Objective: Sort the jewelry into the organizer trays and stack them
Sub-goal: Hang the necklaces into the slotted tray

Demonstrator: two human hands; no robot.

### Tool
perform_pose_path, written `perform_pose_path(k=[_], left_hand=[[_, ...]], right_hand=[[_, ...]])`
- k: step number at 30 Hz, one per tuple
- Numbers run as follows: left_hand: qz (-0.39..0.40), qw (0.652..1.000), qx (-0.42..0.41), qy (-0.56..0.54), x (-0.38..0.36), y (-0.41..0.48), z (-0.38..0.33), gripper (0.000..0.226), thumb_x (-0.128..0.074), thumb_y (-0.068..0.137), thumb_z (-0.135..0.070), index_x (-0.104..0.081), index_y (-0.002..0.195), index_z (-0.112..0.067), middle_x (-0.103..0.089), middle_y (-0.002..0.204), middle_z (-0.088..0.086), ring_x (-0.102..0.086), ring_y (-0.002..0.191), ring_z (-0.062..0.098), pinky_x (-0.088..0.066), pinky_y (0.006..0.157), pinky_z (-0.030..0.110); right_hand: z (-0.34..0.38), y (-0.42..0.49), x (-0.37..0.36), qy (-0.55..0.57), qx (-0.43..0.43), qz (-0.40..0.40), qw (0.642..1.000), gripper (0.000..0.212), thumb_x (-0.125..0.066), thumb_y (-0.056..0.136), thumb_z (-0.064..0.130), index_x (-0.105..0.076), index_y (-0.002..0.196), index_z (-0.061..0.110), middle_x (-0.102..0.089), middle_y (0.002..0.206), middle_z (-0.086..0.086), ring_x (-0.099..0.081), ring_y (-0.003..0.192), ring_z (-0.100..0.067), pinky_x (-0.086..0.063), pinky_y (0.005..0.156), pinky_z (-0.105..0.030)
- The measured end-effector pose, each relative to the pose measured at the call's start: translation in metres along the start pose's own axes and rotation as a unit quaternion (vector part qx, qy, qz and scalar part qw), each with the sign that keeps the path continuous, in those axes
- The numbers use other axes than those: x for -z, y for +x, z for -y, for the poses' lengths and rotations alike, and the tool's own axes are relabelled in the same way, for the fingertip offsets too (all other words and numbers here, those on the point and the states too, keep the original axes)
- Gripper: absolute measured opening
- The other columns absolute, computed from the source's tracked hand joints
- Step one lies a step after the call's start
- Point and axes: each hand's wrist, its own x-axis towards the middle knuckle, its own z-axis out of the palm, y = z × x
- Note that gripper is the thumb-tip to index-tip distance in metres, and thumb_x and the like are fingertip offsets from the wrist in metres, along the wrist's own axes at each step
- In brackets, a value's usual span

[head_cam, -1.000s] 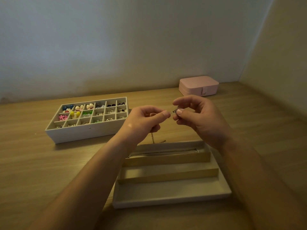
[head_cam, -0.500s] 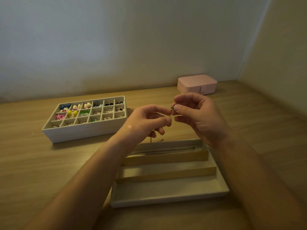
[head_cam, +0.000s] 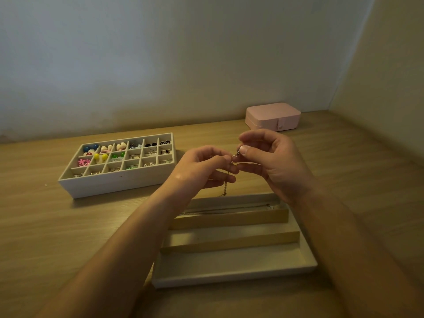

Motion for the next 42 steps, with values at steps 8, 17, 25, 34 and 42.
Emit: perform_pose_path(k=[8, 17, 25, 34, 42], left_hand=[[-0.059, 0.993, -0.081, 0.061, -0.002, -0.001, 0.003, 0.01, -0.075, 0.087, -0.02, -0.076, 0.097, -0.015, -0.076, 0.089, 0.009, -0.071, 0.091, 0.029, -0.059, 0.085, 0.044], [-0.113, 0.948, -0.137, 0.265, -0.005, 0.007, 0.01, 0.01, -0.075, 0.087, -0.033, -0.071, 0.083, -0.025, -0.069, 0.074, -0.008, -0.062, 0.068, 0.003, -0.052, 0.061, 0.018], [-0.041, 0.989, -0.1, 0.104, -0.002, 0.007, 0.011, 0.004, -0.061, 0.098, -0.014, -0.062, 0.102, -0.014, -0.072, 0.083, -0.001, -0.068, 0.081, 0.012, -0.056, 0.077, 0.027], [-0.039, 0.998, -0.037, -0.039, 0.004, 0.007, 0.006, 0.019, -0.059, 0.093, -0.001, -0.065, 0.107, -0.012, -0.066, 0.074, -0.002, -0.057, 0.061, 0.014, -0.056, 0.084, 0.044], [-0.032, 0.996, -0.075, 0.024, 0.015, -0.001, -0.005, 0.028, -0.069, 0.089, -0.002, -0.065, 0.114, -0.013, -0.061, 0.08, 0.001, -0.054, 0.059, 0.008, -0.051, 0.056, 0.025]], right_hand=[[-0.002, -0.001, -0.004, -0.046, 0.014, -0.011, 0.999, 0.017, -0.07, 0.092, 0.004, -0.069, 0.107, 0.012, -0.07, 0.098, -0.007, -0.076, 0.088, -0.024, -0.063, 0.073, -0.035], [-0.002, -0.003, -0.007, -0.11, 0.021, -0.028, 0.993, 0.019, -0.071, 0.093, 0.006, -0.068, 0.111, 0.012, -0.07, 0.104, -0.007, -0.077, 0.082, -0.022, -0.063, 0.065, -0.032], [-0.002, 0.0, -0.005, -0.04, -0.001, -0.051, 0.998, 0.018, -0.066, 0.096, 0.006, -0.068, 0.112, 0.014, -0.071, 0.098, -0.006, -0.075, 0.083, -0.02, -0.061, 0.069, -0.033], [-0.003, 0.002, -0.006, -0.061, -0.003, -0.066, 0.996, 0.02, -0.061, 0.099, 0.007, -0.065, 0.111, 0.022, -0.068, 0.106, -0.002, -0.07, 0.103, -0.019, -0.059, 0.093, -0.039], [0.01, 0.013, -0.005, 0.118, -0.095, -0.055, 0.987, 0.023, -0.061, 0.097, -0.002, -0.06, 0.116, 0.01, -0.067, 0.086, -0.008, -0.068, 0.069, -0.014, -0.06, 0.074, -0.034]])
